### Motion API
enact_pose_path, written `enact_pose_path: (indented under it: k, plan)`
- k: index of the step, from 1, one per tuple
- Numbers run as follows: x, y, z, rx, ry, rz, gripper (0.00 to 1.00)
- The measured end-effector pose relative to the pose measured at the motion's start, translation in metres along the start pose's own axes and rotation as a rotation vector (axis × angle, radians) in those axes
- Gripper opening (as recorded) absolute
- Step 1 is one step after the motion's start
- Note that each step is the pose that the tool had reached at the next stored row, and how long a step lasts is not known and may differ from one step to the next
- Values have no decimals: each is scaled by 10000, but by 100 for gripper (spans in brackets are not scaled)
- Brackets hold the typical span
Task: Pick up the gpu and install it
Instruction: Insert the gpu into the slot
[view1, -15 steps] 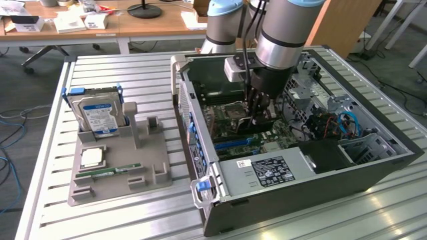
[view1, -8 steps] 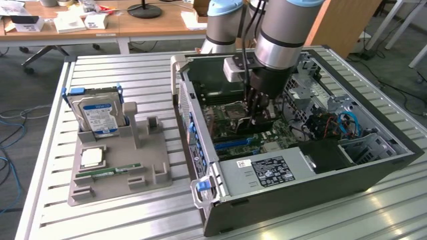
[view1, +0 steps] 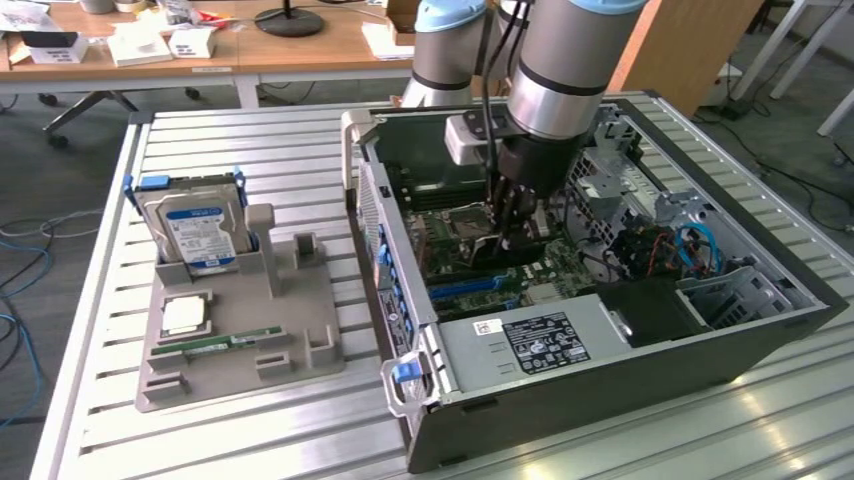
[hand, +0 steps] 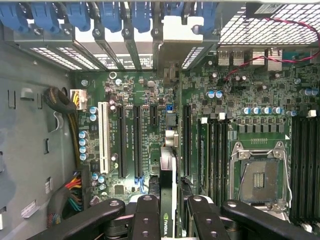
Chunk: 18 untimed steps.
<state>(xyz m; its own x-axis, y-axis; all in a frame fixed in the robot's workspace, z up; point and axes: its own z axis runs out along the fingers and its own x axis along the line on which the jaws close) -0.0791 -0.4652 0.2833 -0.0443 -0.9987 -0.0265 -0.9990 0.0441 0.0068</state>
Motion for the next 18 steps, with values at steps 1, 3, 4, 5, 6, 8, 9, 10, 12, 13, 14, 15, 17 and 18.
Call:
enact_pose_path:
  k: [1, 3, 4, 5, 6, 8, 9, 10, 12, 13, 14, 15, 17, 18]
  plan:
    - [0, 0, 1, -2, 3, 0, 26]
    - [0, 0, 1, -2, 4, 0, 26]
    - [0, 0, 2, -2, 4, 0, 26]
    - [0, 0, 2, -1, 3, 0, 26]
    - [0, 0, 2, -1, 3, 1, 26]
    - [-1, 0, 11, 1, -1, 0, 26]
    - [0, 0, 18, 0, 0, 0, 26]
    - [1, 0, 25, -1, 2, 0, 26]
    - [1, 0, 43, -1, 2, 1, 26]
    - [1, 0, 51, -1, 2, 0, 26]
    - [1, 0, 58, -1, 1, 1, 26]
    - [2, 0, 65, -1, 2, 0, 26]
    - [2, 0, 75, -1, 2, 0, 26]
    - [2, 0, 76, -2, 5, 0, 26]
